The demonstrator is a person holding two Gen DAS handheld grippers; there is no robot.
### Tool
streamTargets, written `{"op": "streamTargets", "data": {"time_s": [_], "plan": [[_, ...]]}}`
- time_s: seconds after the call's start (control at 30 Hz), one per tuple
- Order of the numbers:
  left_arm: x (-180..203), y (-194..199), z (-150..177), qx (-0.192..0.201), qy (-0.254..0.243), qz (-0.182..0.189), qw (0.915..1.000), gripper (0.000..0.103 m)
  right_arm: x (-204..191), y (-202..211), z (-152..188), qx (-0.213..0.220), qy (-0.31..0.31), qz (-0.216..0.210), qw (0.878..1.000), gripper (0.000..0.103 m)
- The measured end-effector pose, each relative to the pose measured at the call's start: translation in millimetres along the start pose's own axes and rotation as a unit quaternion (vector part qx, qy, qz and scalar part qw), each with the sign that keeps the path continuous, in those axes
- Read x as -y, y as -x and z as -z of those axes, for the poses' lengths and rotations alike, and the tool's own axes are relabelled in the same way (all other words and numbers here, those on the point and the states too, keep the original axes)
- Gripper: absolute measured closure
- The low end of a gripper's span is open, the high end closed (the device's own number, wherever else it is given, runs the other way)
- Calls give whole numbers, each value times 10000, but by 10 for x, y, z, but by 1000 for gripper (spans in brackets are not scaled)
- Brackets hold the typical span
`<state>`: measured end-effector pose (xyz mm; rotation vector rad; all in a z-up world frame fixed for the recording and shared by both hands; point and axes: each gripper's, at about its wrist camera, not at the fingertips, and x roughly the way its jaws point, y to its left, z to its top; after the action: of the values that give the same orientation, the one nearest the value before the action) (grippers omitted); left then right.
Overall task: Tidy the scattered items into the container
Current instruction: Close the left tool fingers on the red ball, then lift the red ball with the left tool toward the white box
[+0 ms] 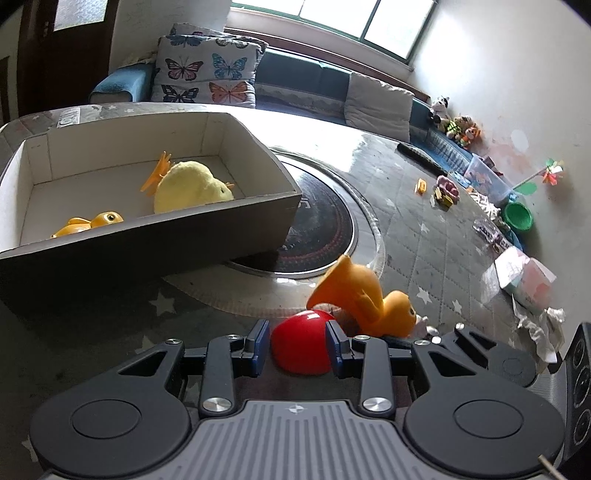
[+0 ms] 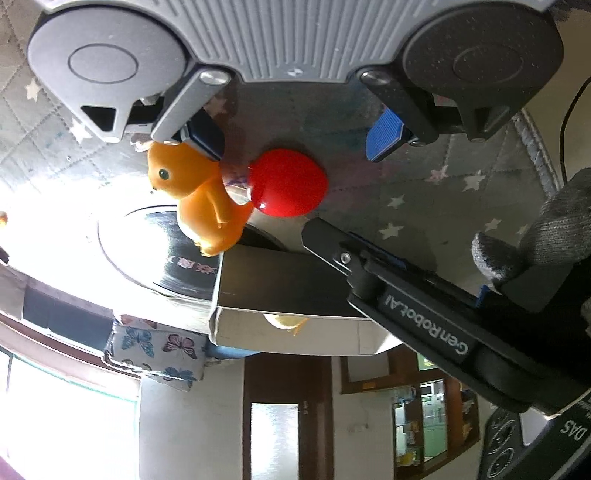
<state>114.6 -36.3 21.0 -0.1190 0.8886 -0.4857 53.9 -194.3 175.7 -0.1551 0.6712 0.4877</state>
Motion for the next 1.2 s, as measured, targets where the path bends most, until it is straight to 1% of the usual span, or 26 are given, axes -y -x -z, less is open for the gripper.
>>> {"op": "streamTargets", "data": {"time_s": [0.17,0.4,0.5,0.7,0.77,0.8,0.83,0.9,1.13,1.2], "plan": [[28,-60,-36,-36,62,1,10000,67,-33,-96,-43,-25,13,34,10000,18],[41,-135,-90,-87,117,51,9999,67,-56,-241,-103,-75,-48,79,9999,22],[14,-171,-118,-105,211,67,9997,67,-45,-305,-120,-108,-125,88,9998,26],[8,-244,-130,-188,244,137,9994,67,-79,-361,-120,-68,-66,188,9998,28],[30,-266,-127,-234,168,173,9994,67,-91,-374,-116,-47,-48,192,9998,30],[46,-279,-123,-266,104,175,9994,67,-95,-380,-115,-37,-44,172,9998,34],[61,-288,-120,-283,30,155,9995,66,-97,-383,-116,-31,-39,167,9998,35],[82,-295,-115,-295,-113,97,9995,66,-101,-387,-119,-18,-29,173,9998,35],[59,-323,-101,-442,-425,70,9981,65,-104,-427,-113,2,-13,183,9998,36],[81,-320,-95,-504,-604,94,9969,65,-103,-428,-97,3,-4,179,9998,36]]}}
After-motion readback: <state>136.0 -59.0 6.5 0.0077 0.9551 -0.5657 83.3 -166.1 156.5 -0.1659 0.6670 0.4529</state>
